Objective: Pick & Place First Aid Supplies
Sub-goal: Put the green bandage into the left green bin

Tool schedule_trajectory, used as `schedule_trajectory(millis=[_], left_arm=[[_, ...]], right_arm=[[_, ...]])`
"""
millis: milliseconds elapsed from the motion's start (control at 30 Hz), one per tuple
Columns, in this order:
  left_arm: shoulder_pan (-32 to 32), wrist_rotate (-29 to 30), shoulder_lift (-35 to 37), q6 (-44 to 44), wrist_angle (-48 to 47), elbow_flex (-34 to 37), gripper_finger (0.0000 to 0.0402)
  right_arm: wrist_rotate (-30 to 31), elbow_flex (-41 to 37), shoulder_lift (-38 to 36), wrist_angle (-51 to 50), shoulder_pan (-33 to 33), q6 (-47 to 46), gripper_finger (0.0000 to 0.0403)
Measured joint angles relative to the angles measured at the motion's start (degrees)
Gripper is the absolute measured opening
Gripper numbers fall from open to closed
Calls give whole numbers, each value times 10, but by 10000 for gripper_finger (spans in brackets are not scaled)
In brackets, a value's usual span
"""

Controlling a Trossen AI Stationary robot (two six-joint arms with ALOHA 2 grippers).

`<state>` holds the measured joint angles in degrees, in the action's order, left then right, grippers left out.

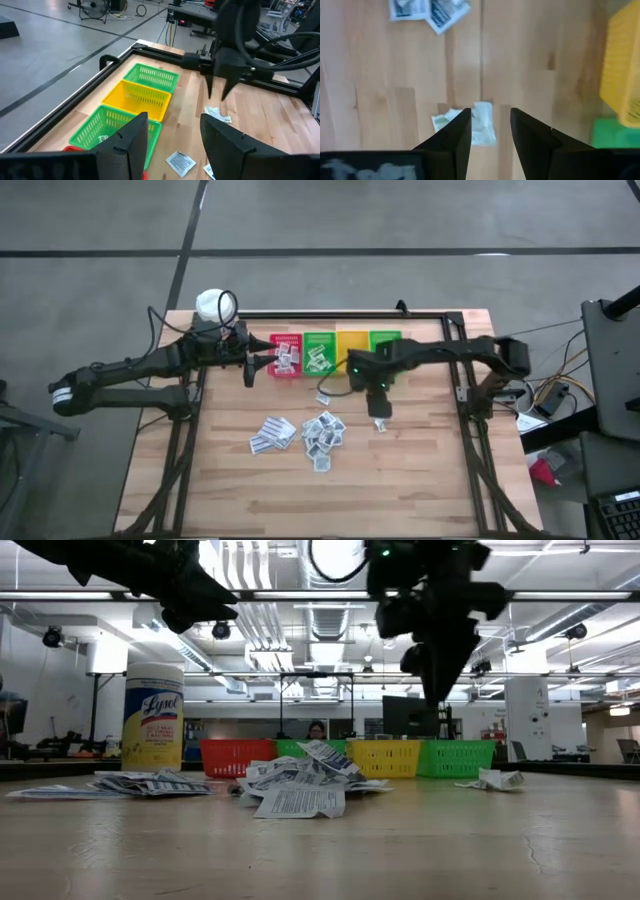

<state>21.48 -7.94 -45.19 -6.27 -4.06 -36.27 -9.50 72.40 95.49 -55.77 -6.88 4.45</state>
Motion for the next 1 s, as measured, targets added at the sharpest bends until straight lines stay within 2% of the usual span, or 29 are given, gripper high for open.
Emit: schedule_trajectory(millis=[233, 400, 700, 1000], left_arm=[[0, 0, 0, -3, 0, 0, 175], [0, 0, 0, -5, 0, 0, 175], [0, -1, 0, -12, 0, 0, 175], [0, -1, 0, -12, 0, 0, 175]], right_arm=[[0, -130, -63, 70, 22, -9, 135], [0, -190, -70, 111, 23, -21, 126], [5, -223, -53, 178, 22, -15, 127], [24, -240, -52, 190, 18, -10, 122]])
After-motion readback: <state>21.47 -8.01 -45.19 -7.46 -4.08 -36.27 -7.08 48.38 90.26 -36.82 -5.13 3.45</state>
